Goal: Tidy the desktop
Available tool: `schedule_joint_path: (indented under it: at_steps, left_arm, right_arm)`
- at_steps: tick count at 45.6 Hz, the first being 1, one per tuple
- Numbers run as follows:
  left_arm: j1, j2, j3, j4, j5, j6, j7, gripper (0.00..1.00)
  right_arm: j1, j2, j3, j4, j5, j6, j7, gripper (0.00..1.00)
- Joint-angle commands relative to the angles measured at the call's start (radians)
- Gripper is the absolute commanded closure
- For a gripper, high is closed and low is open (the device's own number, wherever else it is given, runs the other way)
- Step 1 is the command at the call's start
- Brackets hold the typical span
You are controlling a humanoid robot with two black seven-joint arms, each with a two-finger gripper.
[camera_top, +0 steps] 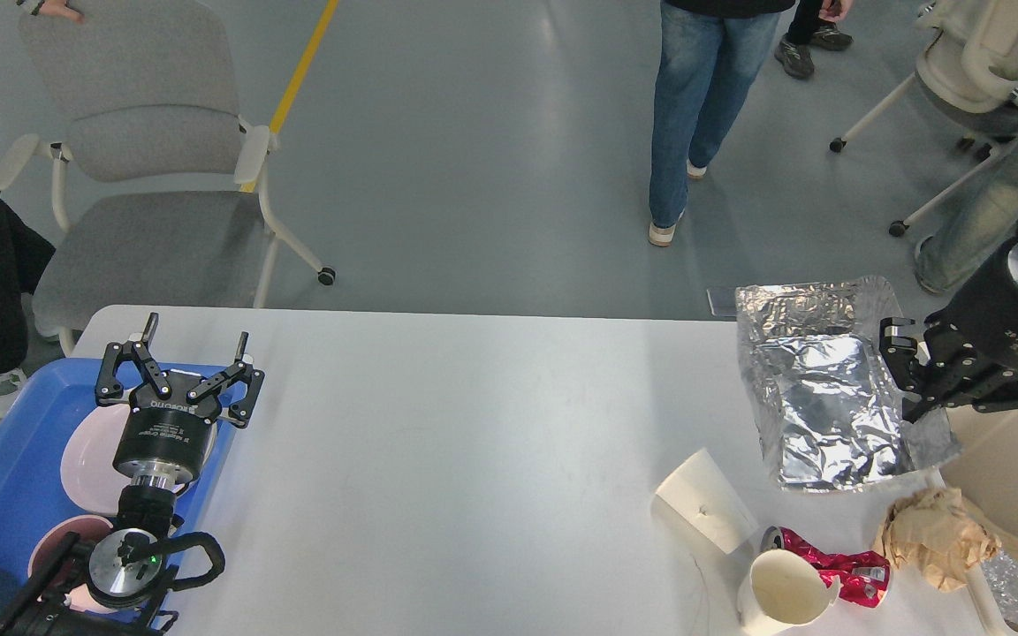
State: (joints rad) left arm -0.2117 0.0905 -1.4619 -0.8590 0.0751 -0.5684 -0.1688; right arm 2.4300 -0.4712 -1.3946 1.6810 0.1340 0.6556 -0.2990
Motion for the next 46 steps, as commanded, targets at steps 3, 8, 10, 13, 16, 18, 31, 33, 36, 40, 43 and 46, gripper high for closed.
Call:
schedule_joint_path:
  at_steps: [3, 8, 10, 13, 16, 18, 31, 33, 36, 40, 43, 46]
  left_arm:
    - [0.000, 0.000, 0.000, 0.000, -0.001, -0.001, 0.000, 0.04]
    - [0.000, 0.000, 0.000, 0.000, 0.000, -0.001, 0.000, 0.04]
    - [0.000, 0.000, 0.000, 0.000, 0.000, -0.001, 0.000, 0.04]
    - [0.000, 0.000, 0.000, 0.000, -0.001, 0.001, 0.000, 0.04]
    - [0.000, 0.000, 0.000, 0.000, 0.000, 0.001, 0.000, 0.04]
    - [0.000, 0.000, 0.000, 0.000, -0.001, -0.001, 0.000, 0.04]
    - [0.000, 0.000, 0.000, 0.000, 0.000, 0.001, 0.000, 0.04]
    - [0.000, 0.000, 0.000, 0.000, 0.000, -0.001, 0.000, 0.04]
    - [0.000, 0.000, 0.000, 0.000, 0.000, -0.001, 0.000, 0.04]
    - [0.002, 0.000, 0.000, 0.000, 0.000, -0.001, 0.000, 0.04]
    - [0.000, 0.000, 0.000, 0.000, 0.000, 0.001, 0.000, 0.04]
    - [0.002, 0.000, 0.000, 0.000, 0.000, 0.001, 0.000, 0.04]
  right_arm:
    - [0.046, -0.035, -0.058, 0.011, 0.007, -0.060, 0.001, 1.00]
    - [0.005, -0.133, -0.119, -0.059, 0.010, -0.143, 0.001, 1.00]
    - [-0.032, -0.194, -0.126, -0.115, 0.010, -0.163, 0.000, 1.00]
    - [-0.101, -0.280, -0.127, -0.219, 0.001, -0.169, -0.006, 1.00]
    - [-0.208, -0.342, -0.115, -0.351, 0.001, -0.172, -0.006, 1.00]
    - [-0.274, -0.366, -0.109, -0.440, 0.001, -0.172, -0.005, 1.00]
    - [-0.977, -0.454, 0.293, -0.970, 0.007, -0.300, 0.004, 1.00]
    - [-1.099, -0.439, 0.380, -1.052, 0.006, -0.310, 0.004, 1.00]
    - [-1.268, -0.402, 0.503, -1.180, 0.004, -0.318, 0.004, 1.00]
    - [-1.457, -0.313, 0.614, -1.365, 0.004, -0.340, 0.006, 1.00]
    - [-1.587, -0.232, 0.660, -1.493, 0.004, -0.379, 0.008, 1.00]
    - [-1.689, -0.150, 0.677, -1.590, 0.007, -0.444, 0.015, 1.00]
